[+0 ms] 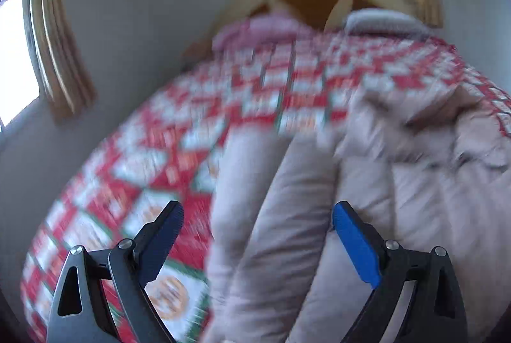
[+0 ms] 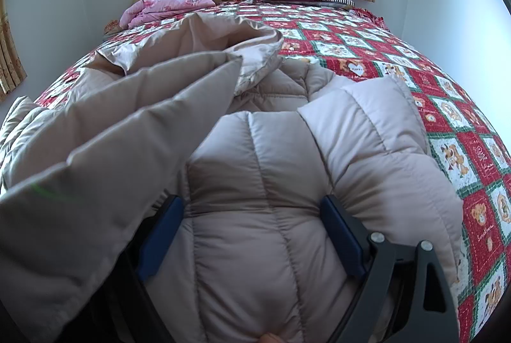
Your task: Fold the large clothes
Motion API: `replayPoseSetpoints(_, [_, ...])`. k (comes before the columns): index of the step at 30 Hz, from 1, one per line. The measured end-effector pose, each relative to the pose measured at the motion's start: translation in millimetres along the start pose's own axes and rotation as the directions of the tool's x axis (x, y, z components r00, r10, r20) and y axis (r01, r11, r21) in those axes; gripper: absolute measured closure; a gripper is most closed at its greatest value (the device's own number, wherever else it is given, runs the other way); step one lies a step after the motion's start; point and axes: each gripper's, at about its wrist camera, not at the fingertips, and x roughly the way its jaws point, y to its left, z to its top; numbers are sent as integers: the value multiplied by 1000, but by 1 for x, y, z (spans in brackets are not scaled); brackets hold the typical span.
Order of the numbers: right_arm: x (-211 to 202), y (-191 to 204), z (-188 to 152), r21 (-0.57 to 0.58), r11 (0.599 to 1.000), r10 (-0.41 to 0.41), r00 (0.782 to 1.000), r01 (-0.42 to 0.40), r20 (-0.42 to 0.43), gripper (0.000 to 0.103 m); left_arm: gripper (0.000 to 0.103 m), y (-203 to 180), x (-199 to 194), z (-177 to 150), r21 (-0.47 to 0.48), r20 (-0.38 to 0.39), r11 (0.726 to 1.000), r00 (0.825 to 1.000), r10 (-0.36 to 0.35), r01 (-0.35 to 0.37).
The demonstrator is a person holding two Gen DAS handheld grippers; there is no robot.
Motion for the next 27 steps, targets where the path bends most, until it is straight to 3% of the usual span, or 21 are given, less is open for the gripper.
replayPoseSetpoints(2, [-1,-1,0,5,1000,7,1000,-8,3,13,8,-4,13,-13,-9,-41,1000,999,-15,15])
replayPoseSetpoints(4, [-4,-7,1,31,999,41,999,-41,18,13,8,-11,13,-19,4,-27,1000,1000,-14,14])
replayPoseSetpoints(8, [-38,-43,6,219,968,98,988,-122,116,15,8,-20,10,-21,35,-12,999,1000,5,-5])
replayPoseSetpoints(10, [-72,-61,13,313,946,25,981,-86,193,14,8,-20,12,-21,27,-12,1000,1000,1,-1])
replayPoseSetpoints(12, [-115,-67,26,373,927,-77,952,-41,296,12,8,-22,16,-21,28,-9,1000,1000,3,-3])
replayPoseSetpoints(14, [-141,-53,40,346,936,-68,927,-69,368,12,8,-23,16,-20,27,-2,1000,1000,8,-8])
replayPoseSetpoints(16, [-153,-15,59,215,970,22,921,-114,389,12,8,-23,16,-20,21,-3,1000,1000,5,-5])
replayPoseSetpoints(19, [-135,48,67,-4,987,157,938,-164,308,19,8,-19,16,-20,3,-8,1000,1000,-7,7])
replayPoseSetpoints(20, [-123,62,64,-44,985,171,948,-165,267,25,8,-18,14,-20,-3,-6,1000,1000,-8,8])
replayPoseSetpoints(22, [-90,81,52,-78,984,172,970,-161,170,29,8,-12,8,-18,-27,-3,999,1000,-17,17])
replayPoseSetpoints(24, [-53,85,38,-72,987,150,986,-145,69,33,8,-6,-6,-12,-53,17,996,997,-69,69])
replayPoseSetpoints(27, [-16,71,18,-58,992,112,994,-112,-12,33,8,-4,-33,9,-104,99,986,988,-120,130])
